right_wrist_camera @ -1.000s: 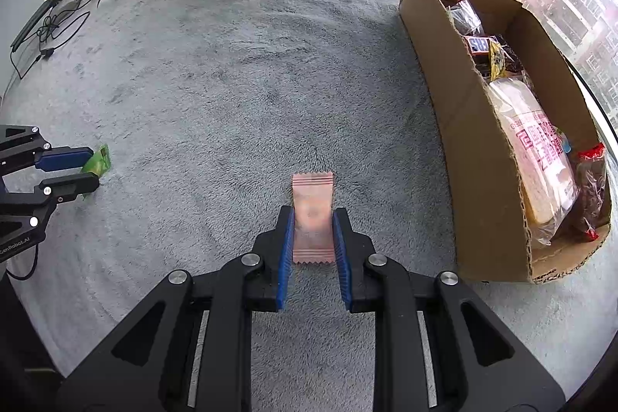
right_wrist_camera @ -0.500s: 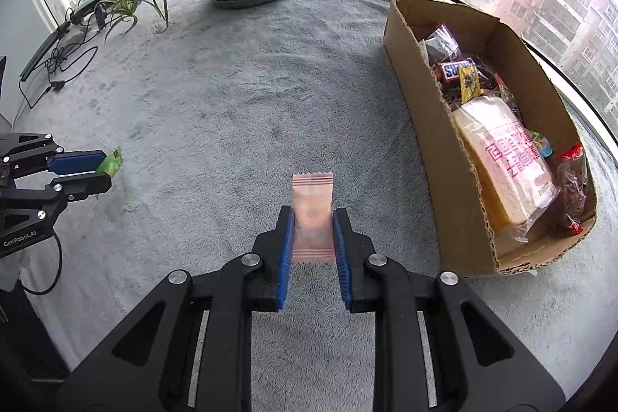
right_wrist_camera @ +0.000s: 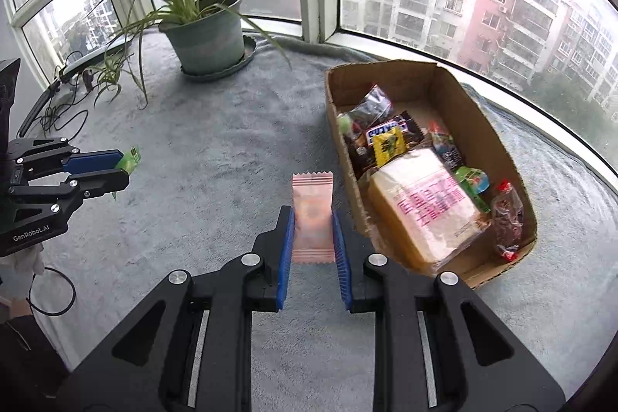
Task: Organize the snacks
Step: 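Carry the green packet into the box with the left tool while the right carries the pink candy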
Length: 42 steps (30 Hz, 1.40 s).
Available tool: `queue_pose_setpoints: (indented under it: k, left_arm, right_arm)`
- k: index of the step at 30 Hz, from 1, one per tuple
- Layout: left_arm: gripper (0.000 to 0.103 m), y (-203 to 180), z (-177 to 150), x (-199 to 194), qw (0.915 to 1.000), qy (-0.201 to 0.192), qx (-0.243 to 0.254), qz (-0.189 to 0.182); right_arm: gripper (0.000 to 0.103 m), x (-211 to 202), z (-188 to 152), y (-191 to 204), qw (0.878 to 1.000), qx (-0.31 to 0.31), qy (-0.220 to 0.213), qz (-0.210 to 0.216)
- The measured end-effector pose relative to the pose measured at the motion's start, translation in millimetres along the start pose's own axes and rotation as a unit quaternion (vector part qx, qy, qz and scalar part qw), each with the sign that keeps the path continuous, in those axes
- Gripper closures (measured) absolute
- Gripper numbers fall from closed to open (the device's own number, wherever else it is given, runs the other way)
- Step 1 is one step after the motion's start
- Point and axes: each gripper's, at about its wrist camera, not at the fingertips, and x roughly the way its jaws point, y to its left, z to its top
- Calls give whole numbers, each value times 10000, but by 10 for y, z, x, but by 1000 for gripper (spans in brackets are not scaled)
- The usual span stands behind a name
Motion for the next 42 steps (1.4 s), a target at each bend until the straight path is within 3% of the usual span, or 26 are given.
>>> queue_pose_setpoints:
  k: [13, 25, 42]
  left_arm:
    - [84, -176, 779, 209, 9989, -393, 161, -206]
    - [84, -557, 1388, 611, 9972, -563, 426, -229]
    - [84, -708, 1488, 1278, 9984, -173, 341, -411]
  right_arm:
    - [82, -149, 242, -658, 9970, 500, -304, -509]
    - [82, 73, 358, -1055, 9937, 904, -321, -576]
    - [82, 538, 380, -1243, 9926, 1127, -60, -446]
